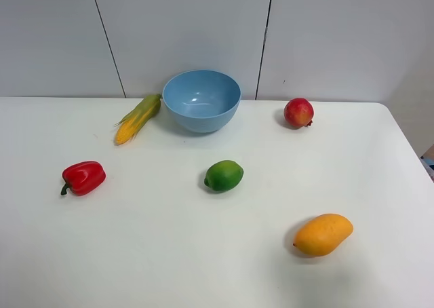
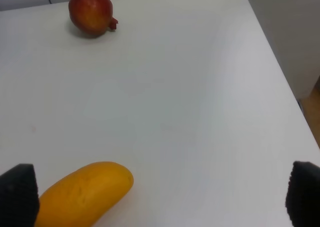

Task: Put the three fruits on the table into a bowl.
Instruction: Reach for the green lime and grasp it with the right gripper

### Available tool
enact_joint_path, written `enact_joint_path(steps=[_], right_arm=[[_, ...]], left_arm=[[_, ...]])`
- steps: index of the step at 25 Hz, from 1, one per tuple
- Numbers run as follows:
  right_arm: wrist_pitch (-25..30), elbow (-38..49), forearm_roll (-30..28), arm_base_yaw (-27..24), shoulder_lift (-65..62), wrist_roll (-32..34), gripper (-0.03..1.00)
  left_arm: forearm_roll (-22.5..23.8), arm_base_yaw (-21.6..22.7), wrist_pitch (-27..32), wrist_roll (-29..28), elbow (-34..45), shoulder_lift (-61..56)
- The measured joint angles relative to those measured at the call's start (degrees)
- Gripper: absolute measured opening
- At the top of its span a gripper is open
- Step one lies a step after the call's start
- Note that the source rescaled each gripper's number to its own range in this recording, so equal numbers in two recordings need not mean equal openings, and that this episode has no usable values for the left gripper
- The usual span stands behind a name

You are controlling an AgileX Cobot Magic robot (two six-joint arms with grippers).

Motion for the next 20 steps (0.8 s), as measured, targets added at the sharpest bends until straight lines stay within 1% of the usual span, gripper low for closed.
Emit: enact_joint_path(steps=[13,17,20], right_arm=[[0.0,0.0,0.4,0.0,0.0,0.1,1.0],[-0.5,-0.7,3.6,0.1,2.3,-0.2,1.0],[-3.3,-4.0,7.8,1.5,12.0,-3.5,1.0]], left_arm=[[0.0,0.0,0.0,0.0,0.0,0.0],[0.0,0.0,0.0,0.0,0.0,0.0],[0.0,0.0,0.0,0.0,0.0,0.0]])
